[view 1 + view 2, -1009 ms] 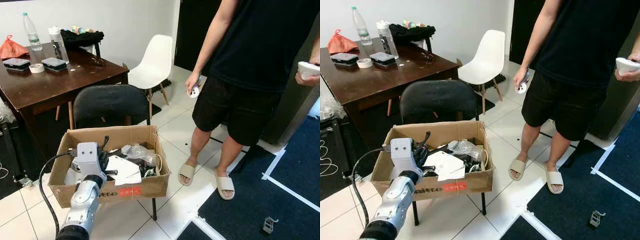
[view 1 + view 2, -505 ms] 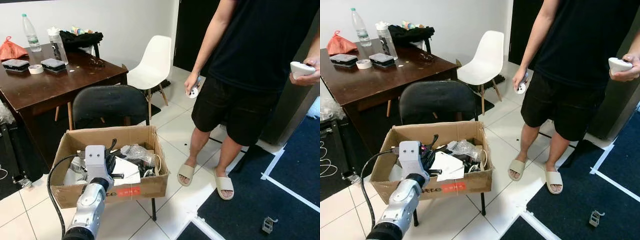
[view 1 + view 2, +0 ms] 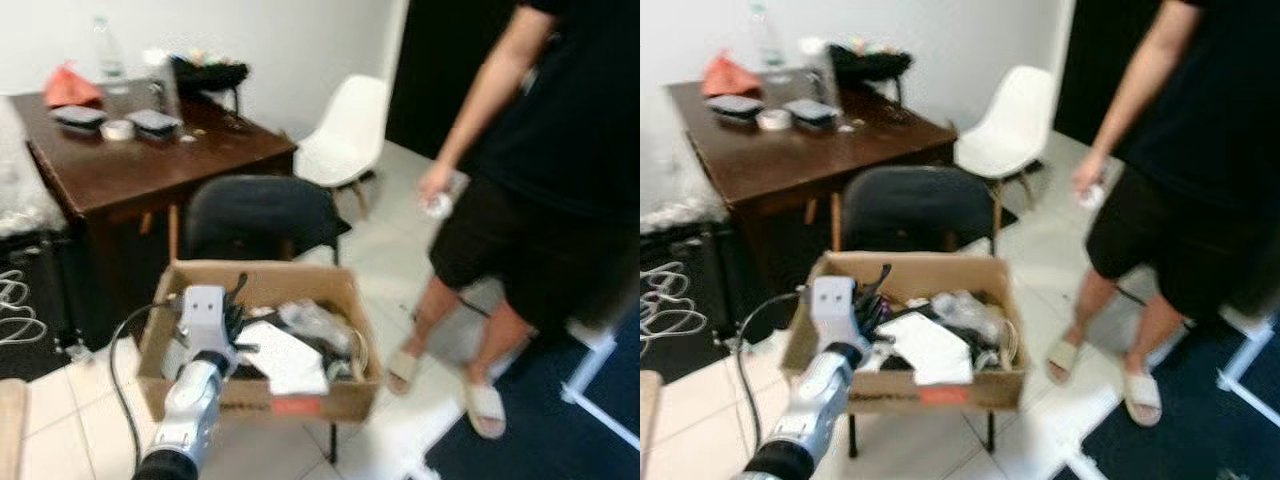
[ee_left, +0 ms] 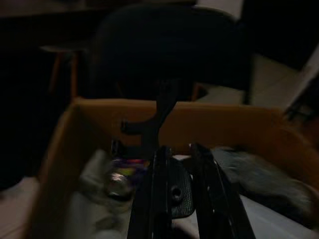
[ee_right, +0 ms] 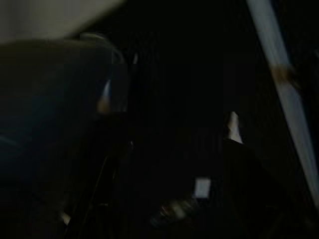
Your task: Picking trash to rubbish bin
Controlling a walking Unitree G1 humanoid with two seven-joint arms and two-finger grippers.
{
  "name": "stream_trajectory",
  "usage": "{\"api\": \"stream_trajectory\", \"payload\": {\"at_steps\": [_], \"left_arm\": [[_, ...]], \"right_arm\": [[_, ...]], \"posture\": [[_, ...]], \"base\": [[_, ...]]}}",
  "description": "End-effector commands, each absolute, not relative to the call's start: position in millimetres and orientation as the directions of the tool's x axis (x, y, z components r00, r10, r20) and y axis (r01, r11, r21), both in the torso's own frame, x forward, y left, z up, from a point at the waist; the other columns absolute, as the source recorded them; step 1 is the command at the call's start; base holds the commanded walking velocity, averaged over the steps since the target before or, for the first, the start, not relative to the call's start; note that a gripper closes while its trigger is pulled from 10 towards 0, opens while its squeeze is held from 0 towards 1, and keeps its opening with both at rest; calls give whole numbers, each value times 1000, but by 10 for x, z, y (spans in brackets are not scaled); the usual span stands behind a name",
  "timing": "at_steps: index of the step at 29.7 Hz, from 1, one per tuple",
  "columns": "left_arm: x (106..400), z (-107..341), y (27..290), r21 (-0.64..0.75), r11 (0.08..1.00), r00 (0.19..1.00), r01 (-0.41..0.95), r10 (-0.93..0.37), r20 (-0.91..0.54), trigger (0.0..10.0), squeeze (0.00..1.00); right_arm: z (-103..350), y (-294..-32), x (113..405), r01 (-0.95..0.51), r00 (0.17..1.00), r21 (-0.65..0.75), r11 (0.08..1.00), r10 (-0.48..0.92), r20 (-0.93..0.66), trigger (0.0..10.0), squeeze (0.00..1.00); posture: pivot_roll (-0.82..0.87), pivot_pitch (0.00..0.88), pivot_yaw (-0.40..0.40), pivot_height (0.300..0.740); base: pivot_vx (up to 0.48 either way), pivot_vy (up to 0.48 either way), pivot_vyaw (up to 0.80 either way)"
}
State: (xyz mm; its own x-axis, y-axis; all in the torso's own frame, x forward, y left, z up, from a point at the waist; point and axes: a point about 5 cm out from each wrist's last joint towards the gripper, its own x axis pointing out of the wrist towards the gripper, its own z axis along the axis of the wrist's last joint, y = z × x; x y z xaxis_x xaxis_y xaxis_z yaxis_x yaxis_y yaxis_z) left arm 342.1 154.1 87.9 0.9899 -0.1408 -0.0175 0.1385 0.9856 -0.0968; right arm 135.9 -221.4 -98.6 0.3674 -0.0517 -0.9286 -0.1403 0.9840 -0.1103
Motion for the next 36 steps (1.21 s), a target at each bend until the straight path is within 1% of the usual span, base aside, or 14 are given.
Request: {"api": "stream_trajectory", "payload": {"at_steps": [1,5,8,12,18,20,23,29,33,34,36], "left_arm": [[3418,859,1458,-103,982,986,161,-164,-21,10000,0],[3417,864,1445,-112,980,986,163,-166,-11,10000,0],[3408,856,1404,-140,973,983,182,-185,-8,10000,0],[3386,832,1329,-127,965,973,228,-231,-13,10000,0],[3304,707,1141,11,934,932,357,-355,-80,10000,0],[3304,707,1141,11,934,932,357,-355,-80,10000,0],[3243,603,1013,67,905,902,420,-408,-138,10000,0],[3190,539,905,68,890,886,450,-435,-161,10000,0],[3162,498,844,111,879,879,464,-441,-184,10000,0],[3161,497,840,112,878,878,465,-442,-184,10000,39],[3160,496,838,113,878,878,466,-442,-185,10000,39]], "right_arm": [[-997,-2307,1269,-128,338,-125,984,-75,-938,10000,0],[-994,-2309,1277,-129,340,-125,984,-75,-938,10000,0],[-995,-2305,1275,-130,339,-123,984,-73,-938,10000,0],[-1000,-2301,1263,-131,335,-121,984,-71,-940,10000,0],[-1007,-2300,1240,-130,329,-120,984,-72,-941,10000,0],[-1007,-2300,1240,-130,329,-120,984,-72,-941,10000,0],[-1009,-2295,1237,-129,330,-120,984,-71,-941,10000,0],[-1012,-2295,1229,-128,329,-121,984,-73,-942,10000,0],[-1013,-2305,1219,-128,326,-124,984,-76,-942,10000,0],[-1013,-2307,1218,-128,326,-124,984,-77,-942,10000,0],[-1012,-2307,1218,-128,326,-125,984,-77,-942,10000,0]], "posture": [[-137,92,4,740],[-137,93,3,740],[-137,96,3,740],[-136,100,5,740],[-139,103,8,740],[-139,103,8,740],[-143,103,10,740],[-145,104,10,740],[-147,105,8,740],[-147,105,8,740],[-147,105,8,740]], "base": [[337,0,0],[335,0,0],[0,0,0],[0,0,0],[0,0,0],[0,0,0],[0,0,0],[0,0,0],[0,0,0],[0,0,0],[0,0,0]]}}
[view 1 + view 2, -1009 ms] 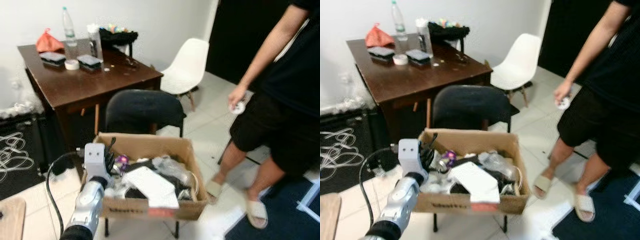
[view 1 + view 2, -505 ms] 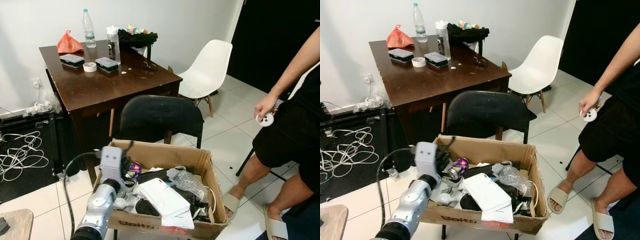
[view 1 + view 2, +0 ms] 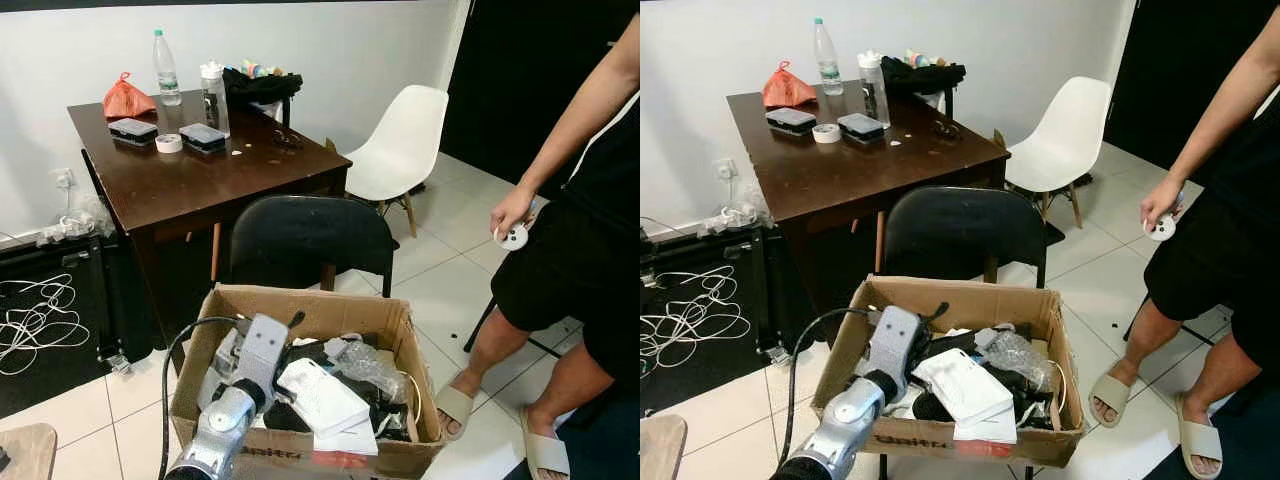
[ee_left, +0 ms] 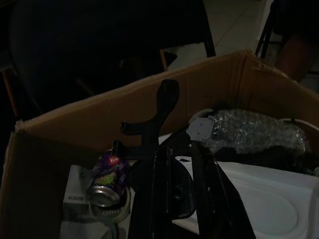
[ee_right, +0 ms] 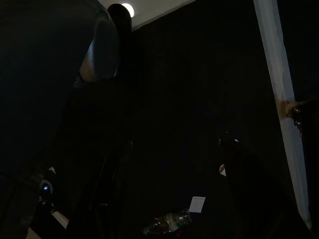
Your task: Picking trash to rubbish bin
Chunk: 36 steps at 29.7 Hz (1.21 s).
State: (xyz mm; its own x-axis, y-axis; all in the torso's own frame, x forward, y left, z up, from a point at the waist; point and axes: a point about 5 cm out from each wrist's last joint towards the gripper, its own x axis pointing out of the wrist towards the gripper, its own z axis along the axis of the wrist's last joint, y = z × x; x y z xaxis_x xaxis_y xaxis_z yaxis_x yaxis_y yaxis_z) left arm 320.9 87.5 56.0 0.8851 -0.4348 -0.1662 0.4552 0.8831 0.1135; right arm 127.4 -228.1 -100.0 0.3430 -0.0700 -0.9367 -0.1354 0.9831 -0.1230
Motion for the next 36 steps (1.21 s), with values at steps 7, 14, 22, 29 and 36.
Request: {"api": "stream_trajectory", "payload": {"at_steps": [7,14,22,29,36], "left_arm": [[3166,505,834,127,877,880,464,-440,-177,10000,1000],[3164,530,832,76,866,864,495,-480,-156,10000,1000],[3155,579,868,-59,840,834,539,-543,-102,10000,0],[3144,529,957,-9,839,830,544,-539,-145,10000,0],[3127,514,957,5,830,821,558,-550,-154,10000,0]], "right_arm": [[-1011,-2306,1222,-127,328,-124,984,-77,-942,10000,0],[-1010,-2295,1236,-128,330,-122,984,-74,-941,10000,0],[-1011,-2284,1241,-133,329,-119,984,-69,-942,10000,0],[-1011,-2274,1247,-142,329,-116,983,-64,-942,10000,0],[-1010,-2276,1249,-151,327,-118,981,-63,-943,10000,0]], "posture": [[-150,105,7,740],[-147,104,9,740],[-142,104,9,740],[-131,106,7,740],[-127,100,4,740]], "base": [[0,0,0],[0,0,0],[0,0,0],[-215,0,0],[-333,0,0]]}}
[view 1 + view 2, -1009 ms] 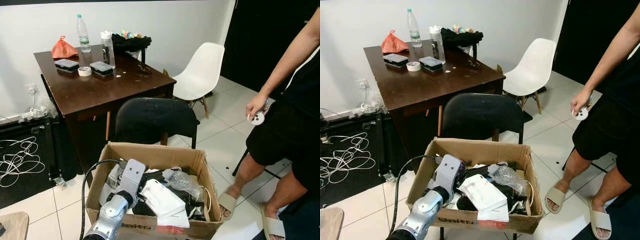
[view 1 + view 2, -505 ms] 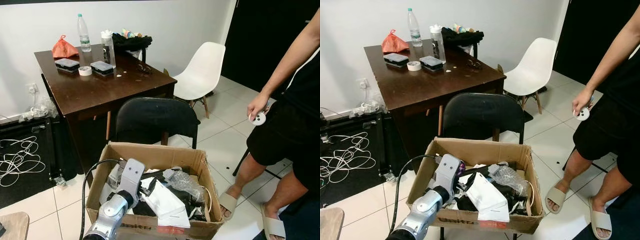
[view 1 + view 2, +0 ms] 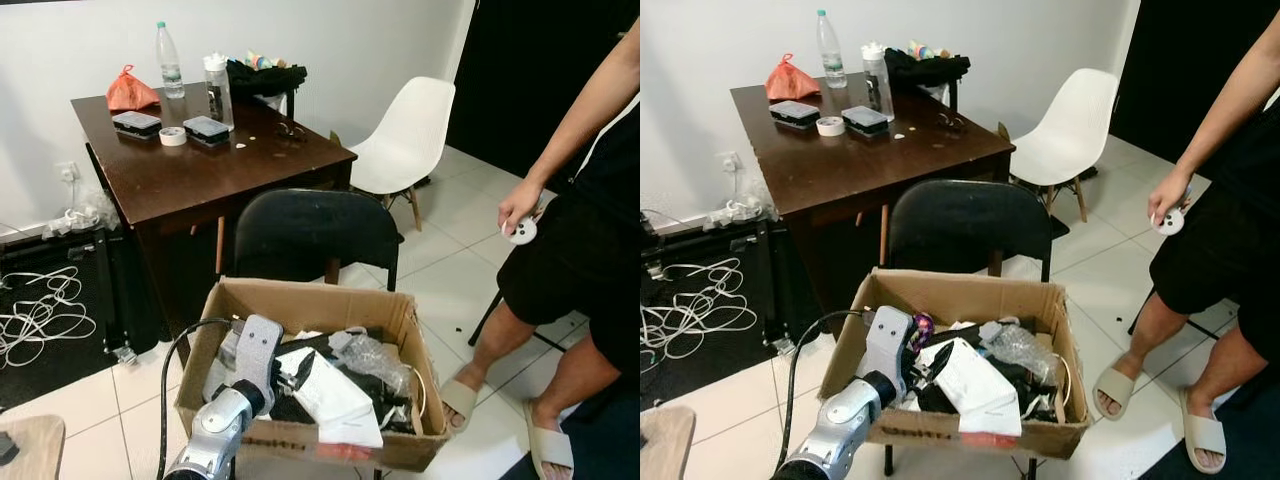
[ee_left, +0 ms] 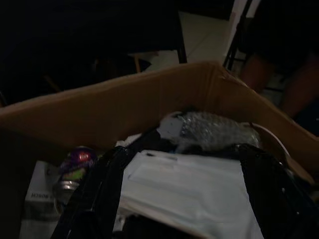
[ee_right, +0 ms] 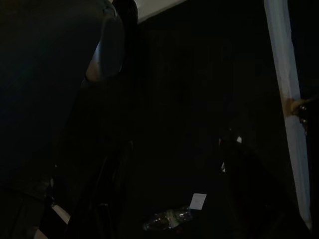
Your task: Picking trash to rubbish bin
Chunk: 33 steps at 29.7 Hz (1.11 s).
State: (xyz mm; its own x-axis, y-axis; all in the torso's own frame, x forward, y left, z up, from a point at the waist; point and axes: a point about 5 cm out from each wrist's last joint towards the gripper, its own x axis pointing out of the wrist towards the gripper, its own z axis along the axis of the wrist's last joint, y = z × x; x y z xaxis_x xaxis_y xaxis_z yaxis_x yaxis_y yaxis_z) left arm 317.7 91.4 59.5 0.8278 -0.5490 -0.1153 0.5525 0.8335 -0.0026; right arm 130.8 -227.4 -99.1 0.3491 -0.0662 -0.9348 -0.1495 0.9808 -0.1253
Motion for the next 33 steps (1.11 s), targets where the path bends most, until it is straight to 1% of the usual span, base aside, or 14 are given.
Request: {"api": "stream_trajectory", "payload": {"at_steps": [1,26,28,33], "left_arm": [[3124,510,953,13,828,819,561,-552,-157,10000,0],[3061,466,834,31,799,791,601,-588,-167,10000,0],[3063,470,836,38,799,792,600,-588,-165,10000,0],[3058,482,852,68,790,788,610,-596,-154,10000,0]], "right_arm": [[-1009,-2275,1250,-153,328,-118,981,-63,-943,10000,0],[-1008,-2277,1254,-166,329,-124,978,-64,-942,10000,0],[-1009,-2274,1254,-166,329,-124,978,-64,-942,10000,0],[-1011,-2267,1253,-166,330,-123,978,-63,-942,10000,0]], "posture": [[-127,100,4,740],[-130,100,5,740],[-130,100,5,740],[-131,100,5,740]], "base": [[-334,0,0],[-340,0,0],[-262,0,0],[0,0,0]]}}
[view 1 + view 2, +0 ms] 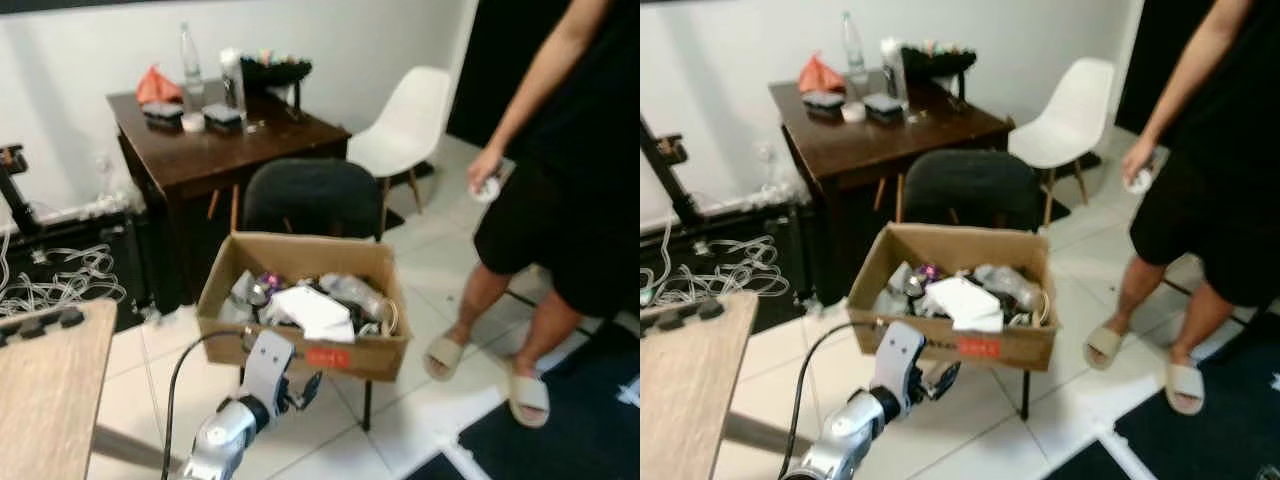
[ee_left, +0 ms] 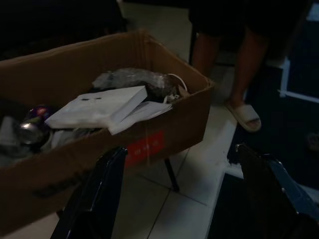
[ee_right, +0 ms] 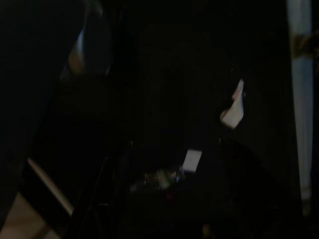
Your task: Picking trash to rubbish bin
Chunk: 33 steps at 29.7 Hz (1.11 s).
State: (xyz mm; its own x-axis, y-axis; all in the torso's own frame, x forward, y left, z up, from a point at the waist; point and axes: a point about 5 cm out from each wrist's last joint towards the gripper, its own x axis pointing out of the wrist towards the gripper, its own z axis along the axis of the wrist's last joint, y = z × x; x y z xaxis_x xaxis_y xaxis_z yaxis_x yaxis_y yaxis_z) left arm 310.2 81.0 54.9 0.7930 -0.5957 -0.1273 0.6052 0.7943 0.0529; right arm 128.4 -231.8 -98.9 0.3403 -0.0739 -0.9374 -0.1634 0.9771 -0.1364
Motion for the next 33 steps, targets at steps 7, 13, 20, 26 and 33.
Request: {"api": "stream_trajectory", "payload": {"at_steps": [7,13,20,26,33], "left_arm": [[3026,434,870,82,775,774,626,-606,-185,10000,0],[3017,420,863,75,772,769,632,-610,-191,10000,0],[3031,436,846,75,769,767,634,-614,-187,10000,0],[3057,443,856,83,787,785,611,-590,-189,10000,0],[3004,327,873,76,773,762,629,-595,-257,10000,0]], "right_arm": [[-1011,-2261,1255,-165,331,-121,979,-61,-942,10000,0],[-1010,-2261,1258,-164,332,-121,979,-61,-941,10000,0],[-1004,-2270,1271,-163,337,-125,979,-64,-939,10000,0],[-997,-2275,1288,-156,345,-120,980,-60,-937,10000,0],[-991,-2259,1305,-161,357,-86,983,-23,-934,10000,0]], "posture": [[-130,99,4,740],[-130,98,4,740],[-135,92,3,740],[-137,90,4,740],[-135,91,2,740]], "base": [[0,-51,0],[0,-460,0],[0,-464,0],[0,-435,0],[0,-47,340]]}}
